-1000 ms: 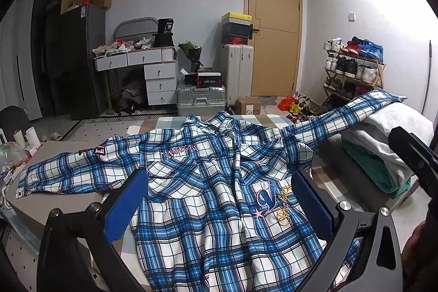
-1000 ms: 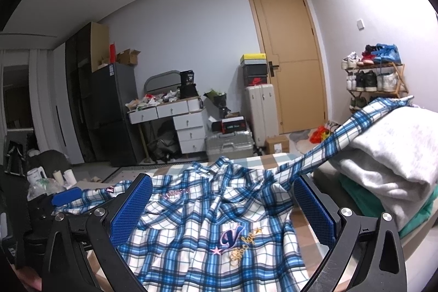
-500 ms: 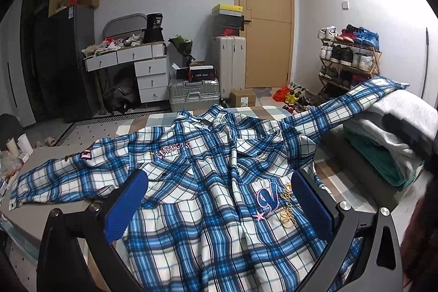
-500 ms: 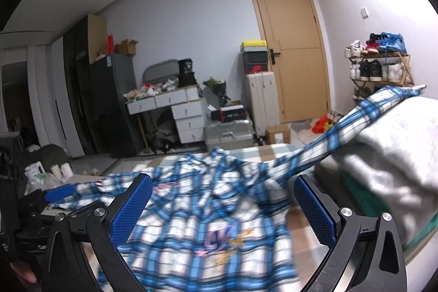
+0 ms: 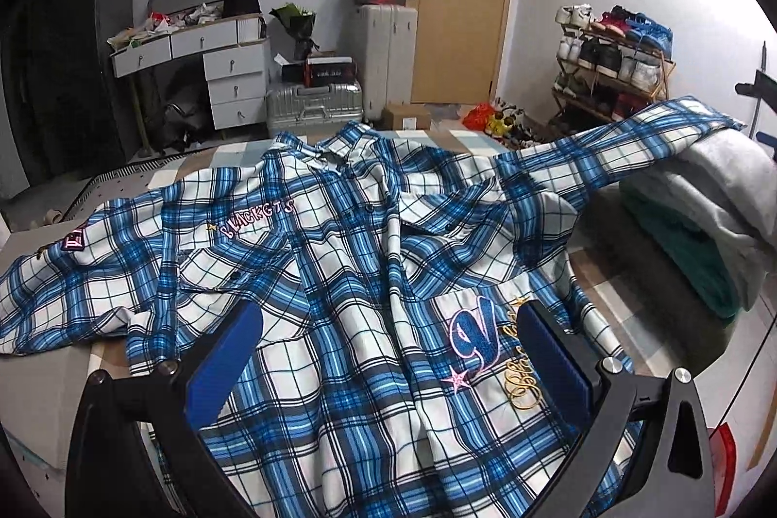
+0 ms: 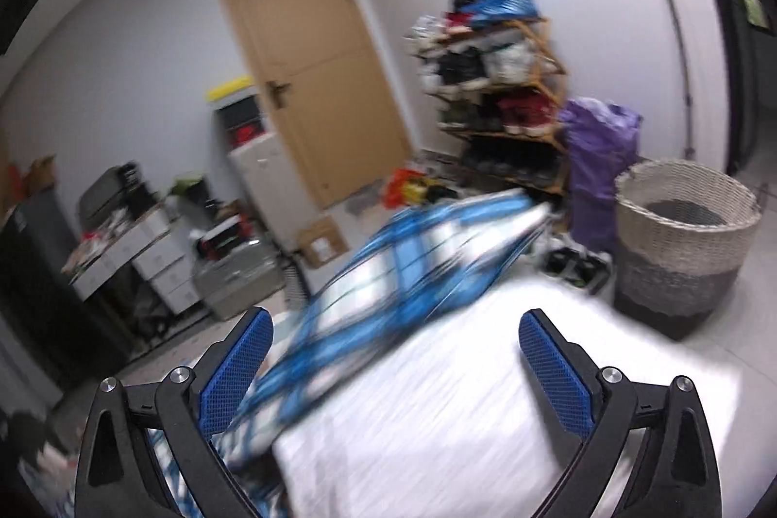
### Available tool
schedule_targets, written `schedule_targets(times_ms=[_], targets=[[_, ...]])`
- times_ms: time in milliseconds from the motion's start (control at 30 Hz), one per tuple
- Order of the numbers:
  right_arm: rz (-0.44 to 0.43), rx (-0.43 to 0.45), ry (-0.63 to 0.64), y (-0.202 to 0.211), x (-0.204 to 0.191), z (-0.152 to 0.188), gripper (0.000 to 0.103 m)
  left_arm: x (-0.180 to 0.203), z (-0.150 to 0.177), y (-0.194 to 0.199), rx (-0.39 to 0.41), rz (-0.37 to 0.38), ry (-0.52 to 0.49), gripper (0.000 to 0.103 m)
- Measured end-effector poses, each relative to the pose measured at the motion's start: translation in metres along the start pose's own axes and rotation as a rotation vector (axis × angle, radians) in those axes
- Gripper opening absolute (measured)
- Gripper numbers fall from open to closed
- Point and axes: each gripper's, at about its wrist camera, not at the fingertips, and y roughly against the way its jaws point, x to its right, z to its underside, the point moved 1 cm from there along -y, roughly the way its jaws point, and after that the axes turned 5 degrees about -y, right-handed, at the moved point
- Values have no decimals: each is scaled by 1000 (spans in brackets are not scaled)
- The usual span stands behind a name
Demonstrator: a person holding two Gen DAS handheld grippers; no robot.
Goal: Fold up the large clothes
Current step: 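Grasp the plaid sleeve cuff with the right tool and lift it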
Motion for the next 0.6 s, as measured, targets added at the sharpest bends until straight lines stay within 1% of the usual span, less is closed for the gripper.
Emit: schedule_targets(times_ms=[33,67,100,133,167,200,267,300,333,367,400,433,533,600], targets=[[14,-13,-14,-5,4,-7,102,0,1,-1,-3,-4,0,102],[40,-34,-40,-13,10,-15,99,-1,1,-3,-7,-6,0,102],[49,-56,-76,-22,17,-21,92,-3,1,-6,-12,-7,0,102],[38,-78,-107,-31,22,-25,87,-4,1,-7,-17,-7,3,102],[49,-98,-123,-38,27,-28,71,-5,1,-9,-23,-8,4,102],[81,-119,-133,-46,31,-31,56,-6,2,-9,-28,-10,5,102],[104,-145,-135,-56,34,-33,47,-8,3,-8,-32,-16,3,102],[106,-156,-135,-60,35,-33,36,-10,3,-9,-32,-19,1,102],[97,-159,-142,-61,36,-34,31,-11,4,-8,-32,-20,0,102],[86,-152,-141,-61,35,-35,22,-13,4,-8,-31,-23,-1,102],[92,-138,-129,-59,32,-36,8,-14,4,-7,-32,-26,-2,102],[108,-117,-105,-55,28,-38,6,-15,4,-6,-32,-28,-3,102],[110,-68,-36,-47,10,-45,5,-18,4,-4,-24,-36,-2,102],[117,-38,-17,-39,1,-50,5,-21,4,-1,-14,-43,3,102]])
